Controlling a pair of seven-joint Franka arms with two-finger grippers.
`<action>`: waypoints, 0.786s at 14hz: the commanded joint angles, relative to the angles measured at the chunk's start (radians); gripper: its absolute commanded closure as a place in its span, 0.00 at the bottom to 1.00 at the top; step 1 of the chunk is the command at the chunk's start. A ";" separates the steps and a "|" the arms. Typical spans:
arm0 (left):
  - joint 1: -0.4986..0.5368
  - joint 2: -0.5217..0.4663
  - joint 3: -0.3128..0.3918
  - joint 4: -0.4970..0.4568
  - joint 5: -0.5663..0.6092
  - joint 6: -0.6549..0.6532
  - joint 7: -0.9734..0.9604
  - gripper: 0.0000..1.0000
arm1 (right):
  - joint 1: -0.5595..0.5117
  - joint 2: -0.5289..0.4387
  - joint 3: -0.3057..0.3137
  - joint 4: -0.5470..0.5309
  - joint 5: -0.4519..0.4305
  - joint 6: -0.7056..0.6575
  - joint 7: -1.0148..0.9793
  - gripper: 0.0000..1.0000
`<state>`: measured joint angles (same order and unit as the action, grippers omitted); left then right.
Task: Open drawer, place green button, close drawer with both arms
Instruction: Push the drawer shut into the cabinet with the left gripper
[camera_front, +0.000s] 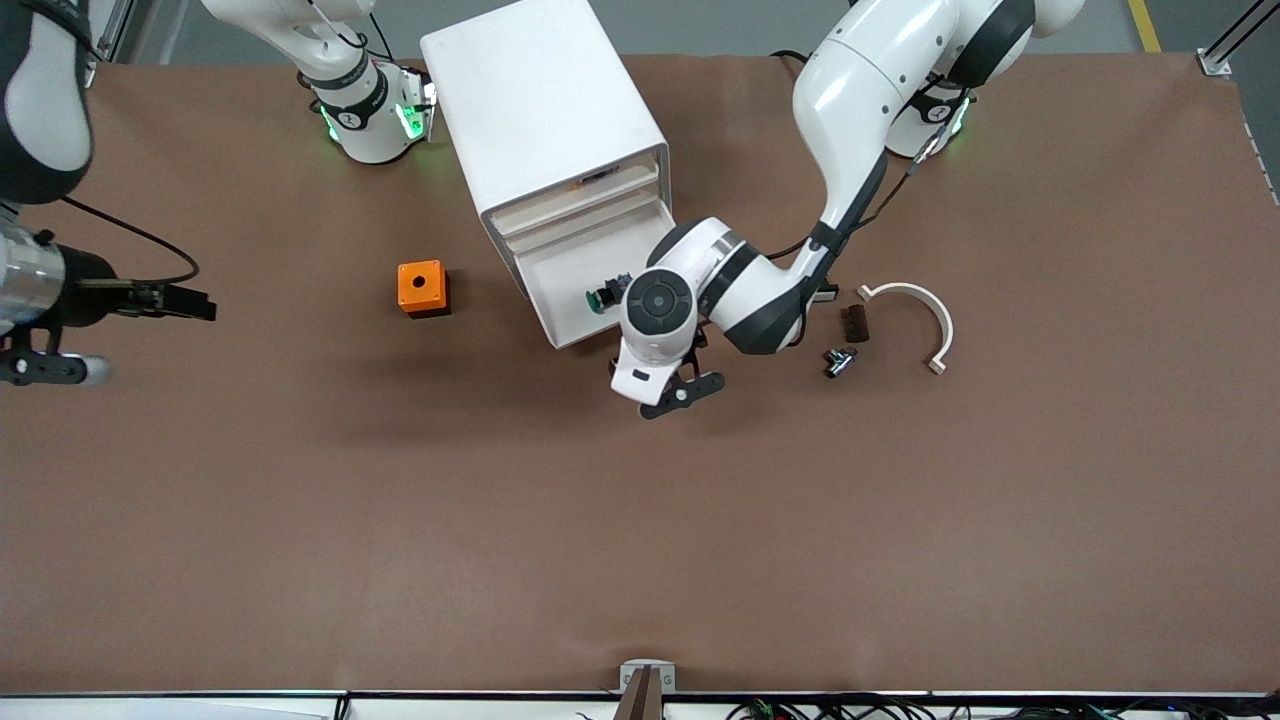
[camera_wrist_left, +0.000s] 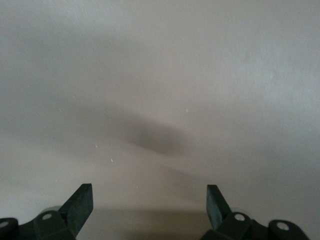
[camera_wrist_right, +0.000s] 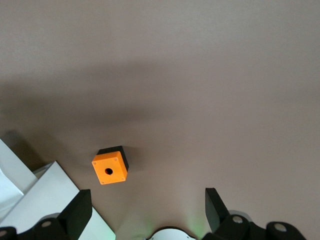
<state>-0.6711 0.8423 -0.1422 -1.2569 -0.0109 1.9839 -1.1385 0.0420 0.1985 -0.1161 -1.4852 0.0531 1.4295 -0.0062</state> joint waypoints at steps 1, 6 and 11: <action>-0.031 -0.006 -0.005 -0.015 -0.016 0.013 -0.021 0.00 | -0.048 -0.011 0.021 0.013 -0.039 -0.015 -0.085 0.00; -0.087 -0.003 -0.007 -0.025 -0.109 0.013 -0.029 0.00 | -0.060 -0.001 0.024 0.026 -0.116 -0.009 -0.101 0.00; -0.101 -0.006 -0.019 -0.047 -0.173 0.012 -0.049 0.00 | -0.057 0.001 0.026 0.026 -0.117 -0.004 -0.098 0.00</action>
<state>-0.7683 0.8431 -0.1523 -1.2827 -0.1511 1.9857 -1.1736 -0.0006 0.1964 -0.1089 -1.4700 -0.0433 1.4285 -0.0958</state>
